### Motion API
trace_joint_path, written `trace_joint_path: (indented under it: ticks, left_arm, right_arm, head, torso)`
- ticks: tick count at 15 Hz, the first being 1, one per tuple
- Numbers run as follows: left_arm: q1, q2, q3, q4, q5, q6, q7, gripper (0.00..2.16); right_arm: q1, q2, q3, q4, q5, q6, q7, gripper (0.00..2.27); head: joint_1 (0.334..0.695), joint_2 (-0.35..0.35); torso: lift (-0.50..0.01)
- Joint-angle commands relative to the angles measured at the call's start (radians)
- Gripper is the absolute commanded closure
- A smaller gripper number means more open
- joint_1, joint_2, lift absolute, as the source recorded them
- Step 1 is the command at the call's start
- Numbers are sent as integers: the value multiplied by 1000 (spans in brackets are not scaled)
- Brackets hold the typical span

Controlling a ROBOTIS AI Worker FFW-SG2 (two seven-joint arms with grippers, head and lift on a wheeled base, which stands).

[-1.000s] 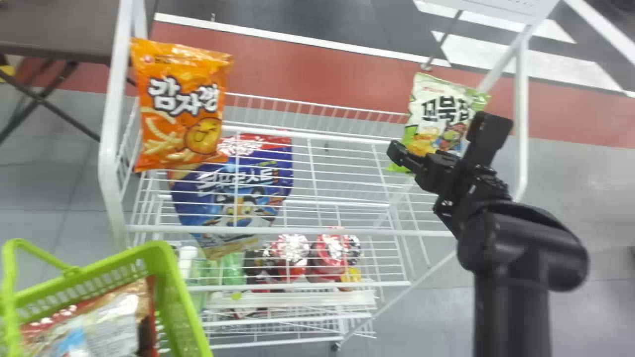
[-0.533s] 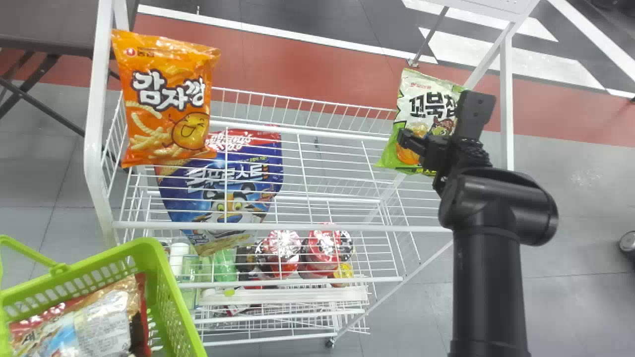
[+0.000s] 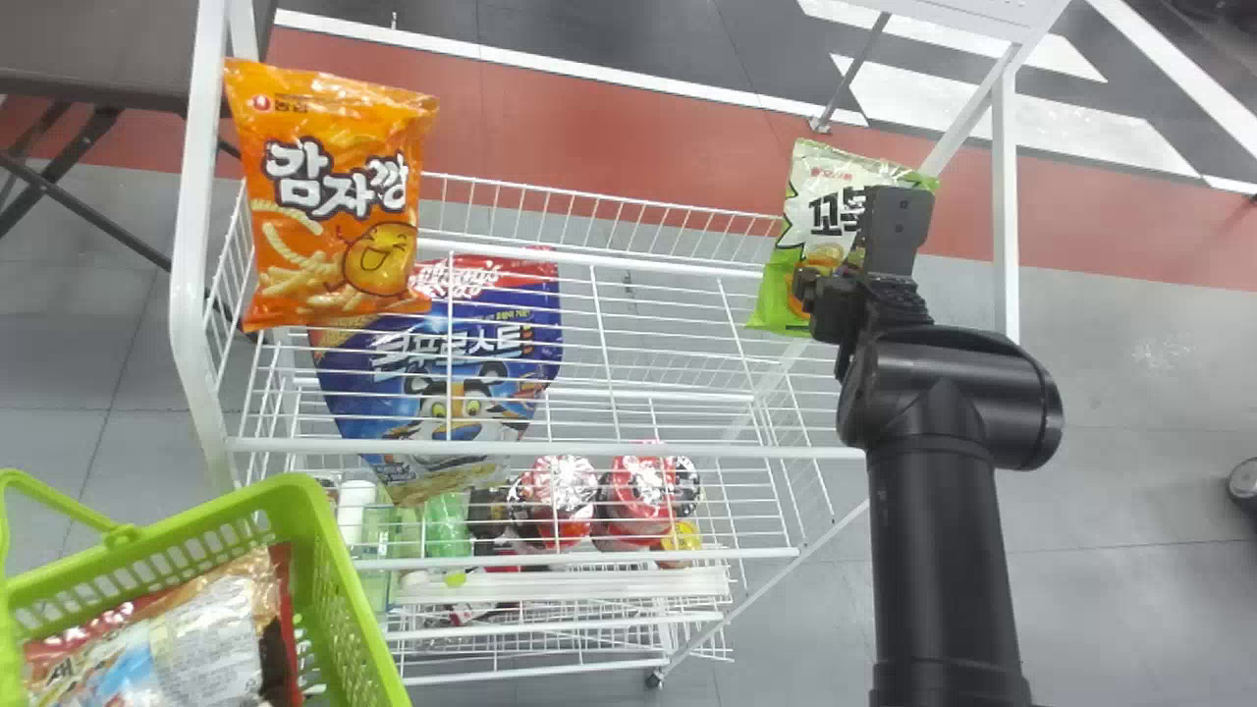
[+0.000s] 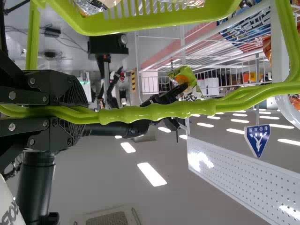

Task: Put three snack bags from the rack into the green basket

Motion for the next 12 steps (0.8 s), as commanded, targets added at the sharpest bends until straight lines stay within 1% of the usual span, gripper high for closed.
trace_joint_path:
  ticks: [1, 5, 6, 8, 9, 12]
  left_arm:
    - [0, -1, -1, 0, -1, 1, -10, 2148]
    - [-1, 0, -1, 6, 0, 1, -10, 2152]
    - [-1, 0, 1, 8, 0, 1, -10, 2148]
    - [-3, 0, -1, 9, -1, 1, -10, 2148]
    - [-5, 0, -1, 9, -1, 1, -10, 2152]
    - [-11, 0, -1, 9, -1, 1, -10, 2152]
  right_arm:
    - [16, 0, -8, -9, -2, -26, -3, 2260]
    - [85, 2, -16, -72, -37, -94, -5, 2260]
    - [115, 8, -19, -127, -55, -97, -3, 2260]
    - [212, 17, 3, -279, -115, -84, 4, 2260]
    - [267, 28, 21, -382, -141, -47, 9, 2260]
    - [410, 38, 110, -658, -236, 130, 26, 2260]
  head:
    - [695, -350]
    - [695, -350]
    - [695, -350]
    - [695, -350]
    - [695, -350]
    - [695, -350]
  torso:
    - [0]
    - [0]
    - [0]
    - [0]
    - [0]
    - [0]
